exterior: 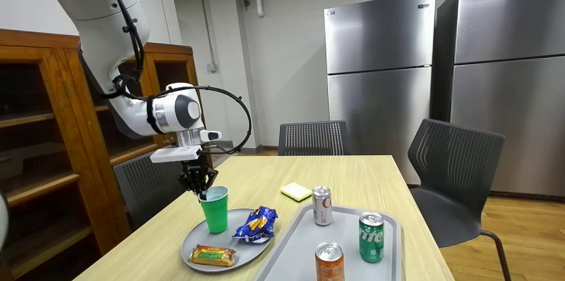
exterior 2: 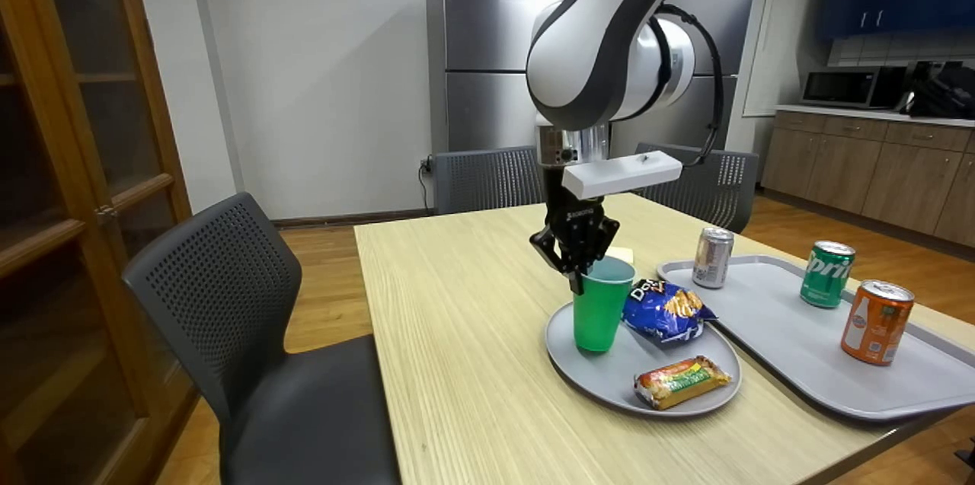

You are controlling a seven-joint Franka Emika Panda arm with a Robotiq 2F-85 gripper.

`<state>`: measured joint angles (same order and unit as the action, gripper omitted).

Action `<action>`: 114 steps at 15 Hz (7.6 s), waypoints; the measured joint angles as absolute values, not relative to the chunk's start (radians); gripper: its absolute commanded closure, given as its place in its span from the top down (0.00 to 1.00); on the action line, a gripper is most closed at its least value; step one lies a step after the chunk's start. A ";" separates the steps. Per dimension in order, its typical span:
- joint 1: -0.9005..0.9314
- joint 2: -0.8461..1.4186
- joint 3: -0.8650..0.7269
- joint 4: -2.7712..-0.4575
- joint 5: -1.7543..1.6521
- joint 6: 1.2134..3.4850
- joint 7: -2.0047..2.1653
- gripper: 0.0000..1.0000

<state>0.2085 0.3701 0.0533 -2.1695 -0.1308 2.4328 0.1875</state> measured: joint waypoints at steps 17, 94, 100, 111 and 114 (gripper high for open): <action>0.248 0.334 0.149 -1.993 -0.125 2.328 0.176 0.01; 0.028 0.325 0.082 -1.932 0.034 2.119 -0.321 1.00; 0.028 0.325 0.082 -1.932 0.034 2.121 -0.321 1.00; 0.014 0.371 0.062 -2.033 0.028 2.312 -0.321 1.00; 0.003 0.375 0.050 -2.052 0.014 2.341 -0.325 1.00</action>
